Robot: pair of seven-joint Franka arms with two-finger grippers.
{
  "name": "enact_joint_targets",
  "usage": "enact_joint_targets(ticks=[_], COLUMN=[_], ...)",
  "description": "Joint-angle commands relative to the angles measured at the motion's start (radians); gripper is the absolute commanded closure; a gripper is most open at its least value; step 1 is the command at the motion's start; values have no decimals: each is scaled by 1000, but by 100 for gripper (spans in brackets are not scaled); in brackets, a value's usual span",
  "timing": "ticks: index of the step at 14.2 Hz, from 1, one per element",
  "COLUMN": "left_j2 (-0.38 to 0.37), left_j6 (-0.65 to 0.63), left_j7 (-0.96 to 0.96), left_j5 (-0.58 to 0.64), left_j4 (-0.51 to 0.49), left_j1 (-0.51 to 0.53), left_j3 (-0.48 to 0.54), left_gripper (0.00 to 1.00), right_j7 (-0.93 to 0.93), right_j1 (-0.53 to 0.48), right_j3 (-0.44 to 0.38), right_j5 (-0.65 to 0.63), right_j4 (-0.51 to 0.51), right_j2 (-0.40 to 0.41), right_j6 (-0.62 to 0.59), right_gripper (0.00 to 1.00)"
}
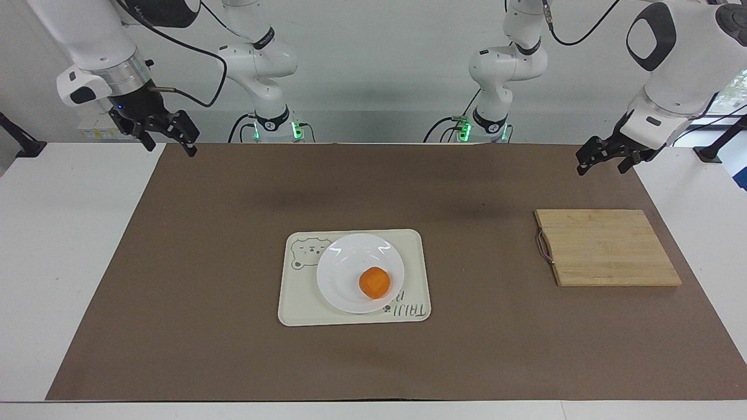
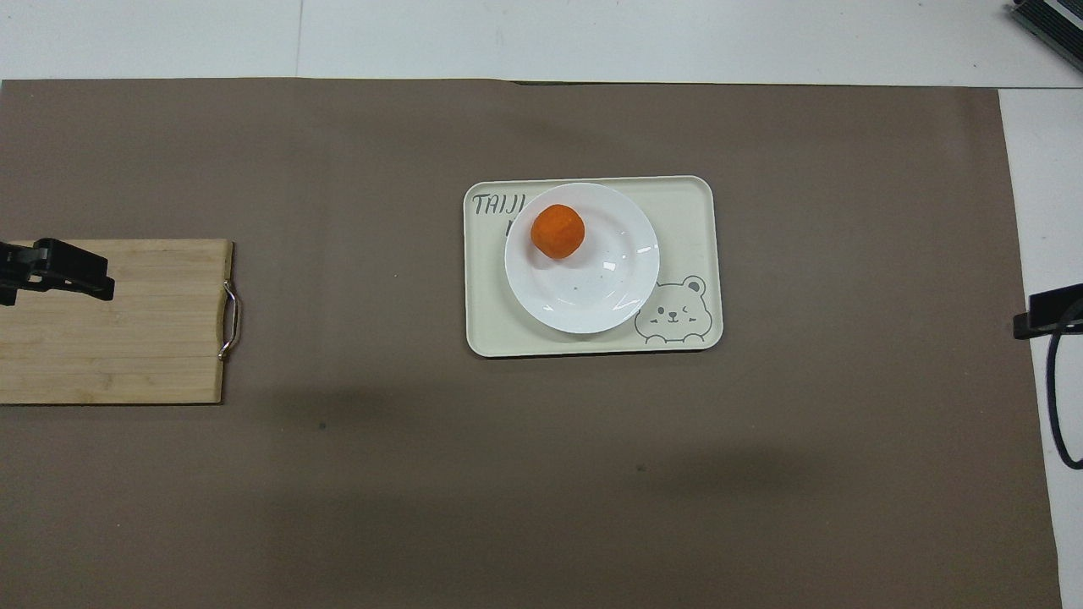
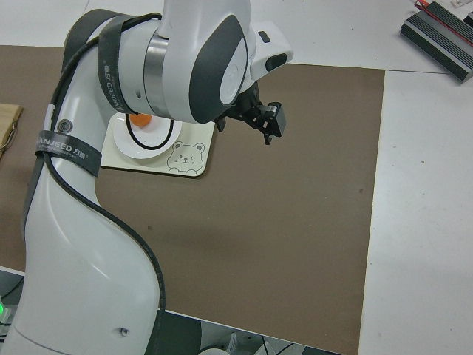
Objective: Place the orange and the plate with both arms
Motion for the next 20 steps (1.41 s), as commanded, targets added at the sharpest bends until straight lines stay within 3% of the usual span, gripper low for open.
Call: enact_joint_targets(ticks=[1, 4, 7, 11, 20], left_j2=[-2, -2, -2, -2, -2], left_j6=[-18, -18, -16, -18, -18], left_j7=[7, 8, 8, 7, 7], left_j5=[3, 4, 3, 4, 4], left_j4=[14, 14, 14, 14, 14], left_j1=[7, 7, 8, 8, 8], left_j3=[-3, -3, -3, -3, -3], left_gripper=[0, 0, 0, 0, 0], right_j7=[-29, -61, -70, -112, -107], right_j1=[-16, -33, -19, -10, -11], right_j3=[1, 1, 18, 37, 43], right_j5=[-22, -7, -24, -21, 14], right_j4=[-100, -86, 22, 26, 94], right_j2=[-68, -65, -28, -19, 35], right_j6=[19, 23, 22, 85, 45], right_gripper=[0, 0, 0, 0, 0])
